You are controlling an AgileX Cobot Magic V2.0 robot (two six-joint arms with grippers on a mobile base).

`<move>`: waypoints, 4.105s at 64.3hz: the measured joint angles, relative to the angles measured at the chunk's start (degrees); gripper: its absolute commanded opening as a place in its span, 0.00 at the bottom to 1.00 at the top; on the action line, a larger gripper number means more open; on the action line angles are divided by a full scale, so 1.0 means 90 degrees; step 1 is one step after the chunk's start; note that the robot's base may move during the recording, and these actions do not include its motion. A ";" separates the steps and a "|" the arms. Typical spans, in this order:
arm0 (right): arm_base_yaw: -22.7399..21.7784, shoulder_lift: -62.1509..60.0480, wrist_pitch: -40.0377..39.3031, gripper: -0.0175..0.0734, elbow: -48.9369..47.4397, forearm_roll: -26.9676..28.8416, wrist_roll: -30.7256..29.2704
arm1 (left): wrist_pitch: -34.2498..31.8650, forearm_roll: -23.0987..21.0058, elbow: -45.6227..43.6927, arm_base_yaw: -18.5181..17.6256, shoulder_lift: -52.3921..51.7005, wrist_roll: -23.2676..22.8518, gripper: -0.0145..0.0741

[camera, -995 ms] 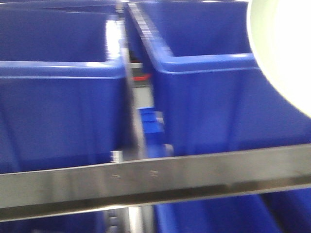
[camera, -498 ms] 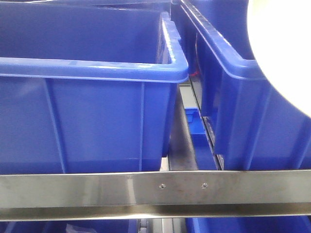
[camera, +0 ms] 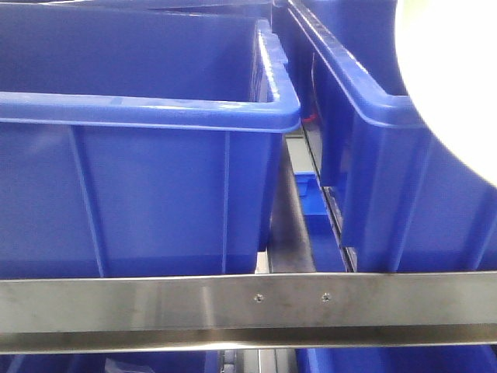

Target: Place green plate on second shelf with right arm

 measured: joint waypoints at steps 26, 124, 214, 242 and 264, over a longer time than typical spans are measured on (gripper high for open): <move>0.0000 0.0000 -0.0200 0.22 0.0000 0.0000 0.0000 | 0.0000 0.0000 0.0000 0.0000 0.0000 0.0000 0.31; 0.0000 0.6414 -0.5718 0.58 -0.1086 0.2379 -0.2117 | 0.0000 0.0000 0.0000 0.0000 0.0000 0.0000 0.31; 0.0000 0.1550 -0.1708 0.22 0.1244 0.2740 -0.1558 | 0.0000 0.0000 0.0000 0.0000 0.0000 0.0000 0.31; 0.0000 -0.0083 -0.2215 0.22 0.2696 0.0574 -0.0240 | 0.0000 0.0000 0.0000 0.0000 0.0000 0.0000 0.31; 0.0078 -0.0083 -0.2001 0.22 0.2696 -0.0102 0.0458 | 0.0000 0.0000 0.0000 0.0000 0.0000 0.0000 0.31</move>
